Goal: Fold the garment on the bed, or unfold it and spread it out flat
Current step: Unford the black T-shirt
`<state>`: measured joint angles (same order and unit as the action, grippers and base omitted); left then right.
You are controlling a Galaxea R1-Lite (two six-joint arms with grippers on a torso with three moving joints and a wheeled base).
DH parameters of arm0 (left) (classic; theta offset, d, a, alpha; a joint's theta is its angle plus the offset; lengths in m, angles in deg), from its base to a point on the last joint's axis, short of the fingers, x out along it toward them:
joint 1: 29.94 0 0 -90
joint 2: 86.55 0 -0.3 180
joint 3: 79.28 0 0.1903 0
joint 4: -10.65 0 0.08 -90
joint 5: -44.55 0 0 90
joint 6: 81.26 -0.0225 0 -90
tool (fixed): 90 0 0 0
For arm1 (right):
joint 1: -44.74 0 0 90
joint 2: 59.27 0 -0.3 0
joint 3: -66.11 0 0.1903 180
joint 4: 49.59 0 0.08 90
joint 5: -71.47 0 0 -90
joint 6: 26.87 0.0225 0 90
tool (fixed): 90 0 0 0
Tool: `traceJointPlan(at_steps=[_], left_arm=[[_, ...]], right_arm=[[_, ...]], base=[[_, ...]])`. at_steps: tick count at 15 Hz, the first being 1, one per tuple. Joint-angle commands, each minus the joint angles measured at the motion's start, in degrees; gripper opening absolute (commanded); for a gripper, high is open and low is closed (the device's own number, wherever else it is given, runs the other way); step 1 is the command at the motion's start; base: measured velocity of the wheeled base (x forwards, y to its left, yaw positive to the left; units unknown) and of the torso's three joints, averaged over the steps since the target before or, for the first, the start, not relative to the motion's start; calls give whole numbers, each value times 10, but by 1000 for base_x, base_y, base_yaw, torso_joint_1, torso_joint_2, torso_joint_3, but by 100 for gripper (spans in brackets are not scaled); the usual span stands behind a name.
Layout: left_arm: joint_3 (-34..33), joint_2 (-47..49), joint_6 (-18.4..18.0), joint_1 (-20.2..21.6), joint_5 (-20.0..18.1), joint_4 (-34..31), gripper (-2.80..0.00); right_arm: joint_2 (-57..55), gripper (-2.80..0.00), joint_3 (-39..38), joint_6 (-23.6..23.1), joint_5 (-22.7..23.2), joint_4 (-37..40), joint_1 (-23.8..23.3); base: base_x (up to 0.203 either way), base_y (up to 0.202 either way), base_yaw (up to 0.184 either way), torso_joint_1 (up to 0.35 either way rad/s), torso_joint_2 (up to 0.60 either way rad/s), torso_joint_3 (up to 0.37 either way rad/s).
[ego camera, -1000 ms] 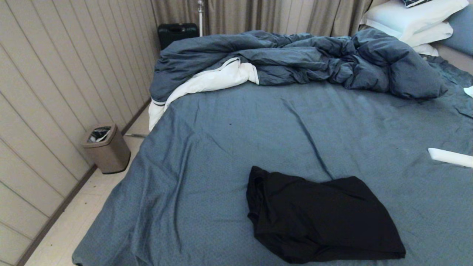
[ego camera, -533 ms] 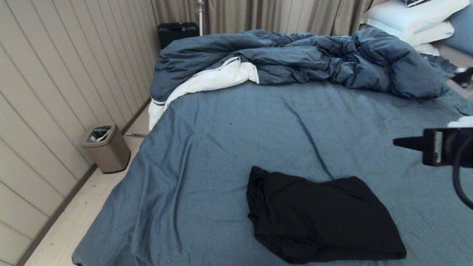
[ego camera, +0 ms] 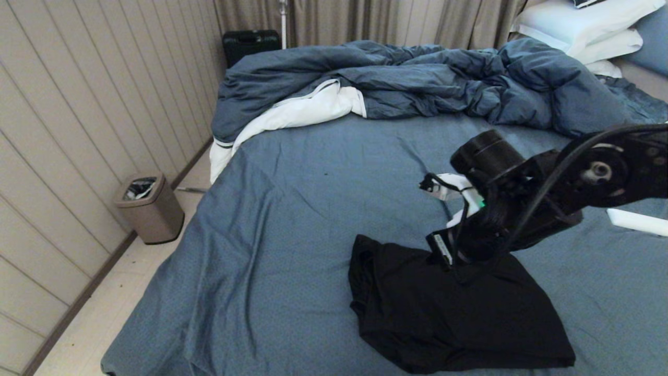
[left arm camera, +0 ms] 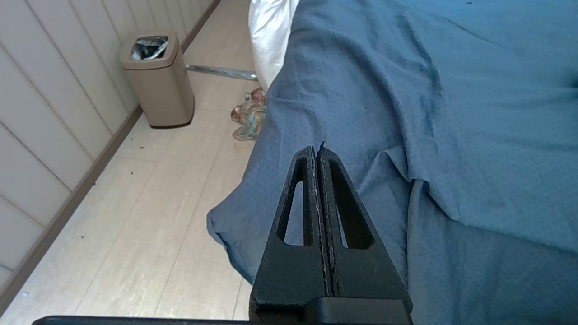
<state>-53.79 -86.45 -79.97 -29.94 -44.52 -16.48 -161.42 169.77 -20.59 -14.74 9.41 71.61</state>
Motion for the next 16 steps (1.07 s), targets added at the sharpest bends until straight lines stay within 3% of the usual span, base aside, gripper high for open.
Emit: traceJointPlan(at_steps=[1, 8, 12, 16], left_arm=[[0, 1, 0, 0, 0, 0, -280], [0, 1, 0, 0, 0, 0, -280], [0, 0, 0, 0, 0, 0, -280], [0, 1, 0, 0, 0, 0, -280]], right_arm=[[-35, 0, 8, 0, 0, 2, 28], [-62, 0, 56, -1, -8, 5, 113], [-106, 0, 57, -8, -134, 3, 156], [-127, 0, 56, -13, -156, 2, 167]], base=[[0, 0, 0, 0, 0, 0], [0, 0, 0, 0, 0, 0], [0, 0, 0, 0, 0, 0], [0, 0, 0, 0, 0, 0]])
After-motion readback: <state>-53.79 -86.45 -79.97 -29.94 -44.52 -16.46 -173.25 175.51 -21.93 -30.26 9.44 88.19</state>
